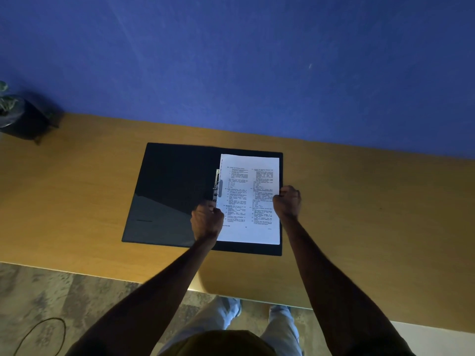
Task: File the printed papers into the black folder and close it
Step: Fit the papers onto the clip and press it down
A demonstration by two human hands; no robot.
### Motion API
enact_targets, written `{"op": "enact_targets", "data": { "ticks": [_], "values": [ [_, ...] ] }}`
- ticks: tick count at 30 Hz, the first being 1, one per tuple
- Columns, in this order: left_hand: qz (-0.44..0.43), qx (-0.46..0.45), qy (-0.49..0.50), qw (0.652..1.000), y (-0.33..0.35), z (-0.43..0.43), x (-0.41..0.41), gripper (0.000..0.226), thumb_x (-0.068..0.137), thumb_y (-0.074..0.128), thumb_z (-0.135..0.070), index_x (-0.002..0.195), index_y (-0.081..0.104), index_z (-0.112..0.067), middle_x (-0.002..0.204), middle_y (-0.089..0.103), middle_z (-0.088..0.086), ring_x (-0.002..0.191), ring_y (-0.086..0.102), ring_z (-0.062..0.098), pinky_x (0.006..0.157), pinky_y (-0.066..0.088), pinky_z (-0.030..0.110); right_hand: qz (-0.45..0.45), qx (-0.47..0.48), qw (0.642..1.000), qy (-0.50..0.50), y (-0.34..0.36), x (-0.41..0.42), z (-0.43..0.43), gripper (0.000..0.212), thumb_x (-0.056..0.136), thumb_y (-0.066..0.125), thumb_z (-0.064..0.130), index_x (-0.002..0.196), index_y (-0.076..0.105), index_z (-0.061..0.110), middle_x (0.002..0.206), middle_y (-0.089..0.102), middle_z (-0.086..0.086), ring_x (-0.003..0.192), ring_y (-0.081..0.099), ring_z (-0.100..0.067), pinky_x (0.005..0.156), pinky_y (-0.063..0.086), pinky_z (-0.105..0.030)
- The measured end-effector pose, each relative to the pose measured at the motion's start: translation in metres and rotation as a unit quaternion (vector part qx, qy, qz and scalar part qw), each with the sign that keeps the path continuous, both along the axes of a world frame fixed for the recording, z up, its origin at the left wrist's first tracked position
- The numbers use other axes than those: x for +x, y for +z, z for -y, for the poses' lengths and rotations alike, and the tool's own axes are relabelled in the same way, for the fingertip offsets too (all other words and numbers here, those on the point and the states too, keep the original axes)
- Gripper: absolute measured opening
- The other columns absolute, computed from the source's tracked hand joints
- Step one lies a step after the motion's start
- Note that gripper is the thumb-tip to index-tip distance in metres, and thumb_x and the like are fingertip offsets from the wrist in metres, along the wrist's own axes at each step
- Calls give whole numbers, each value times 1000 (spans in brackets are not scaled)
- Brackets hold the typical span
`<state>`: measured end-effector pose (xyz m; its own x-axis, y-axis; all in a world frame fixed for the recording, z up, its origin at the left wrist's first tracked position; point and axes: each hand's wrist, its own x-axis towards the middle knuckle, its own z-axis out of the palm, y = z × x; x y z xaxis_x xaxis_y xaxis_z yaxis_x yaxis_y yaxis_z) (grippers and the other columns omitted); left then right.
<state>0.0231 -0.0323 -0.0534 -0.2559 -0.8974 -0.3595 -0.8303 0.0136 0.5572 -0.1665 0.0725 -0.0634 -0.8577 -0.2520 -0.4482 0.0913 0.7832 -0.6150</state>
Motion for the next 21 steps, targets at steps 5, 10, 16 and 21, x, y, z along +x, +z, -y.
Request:
{"op": "enact_targets", "data": {
  "ticks": [5,10,16,21],
  "values": [
    [-18,24,30,999,-4,0,4,36,89,59,-5,117,81,-11,111,84,10,110,77,38,94,60,41,0,-7,1000,5,0,4,1,38,90,57,-2,127,67,-2,133,66,-20,116,68,-39,90,56,-40],
    [-27,37,33,998,-2,0,6,39,91,58,-4,123,80,-11,118,83,10,115,76,35,96,59,39,2,-8,1000,11,1,4,0,39,91,59,-2,129,67,-1,135,65,-19,118,68,-38,87,54,-36],
    [-31,58,30,997,2,1,8,39,92,59,-4,125,79,-11,121,82,7,119,75,30,101,57,37,13,-3,1000,27,3,0,-2,40,91,61,0,131,67,1,137,67,-18,121,69,-37,99,60,-44],
    [-36,68,7,997,1,2,14,44,93,54,-2,129,77,-12,125,81,6,120,75,27,101,57,37,11,-3,999,38,2,-2,-2,40,92,61,-1,131,66,-1,138,66,-21,122,68,-38,99,60,-46]
  ]
}}
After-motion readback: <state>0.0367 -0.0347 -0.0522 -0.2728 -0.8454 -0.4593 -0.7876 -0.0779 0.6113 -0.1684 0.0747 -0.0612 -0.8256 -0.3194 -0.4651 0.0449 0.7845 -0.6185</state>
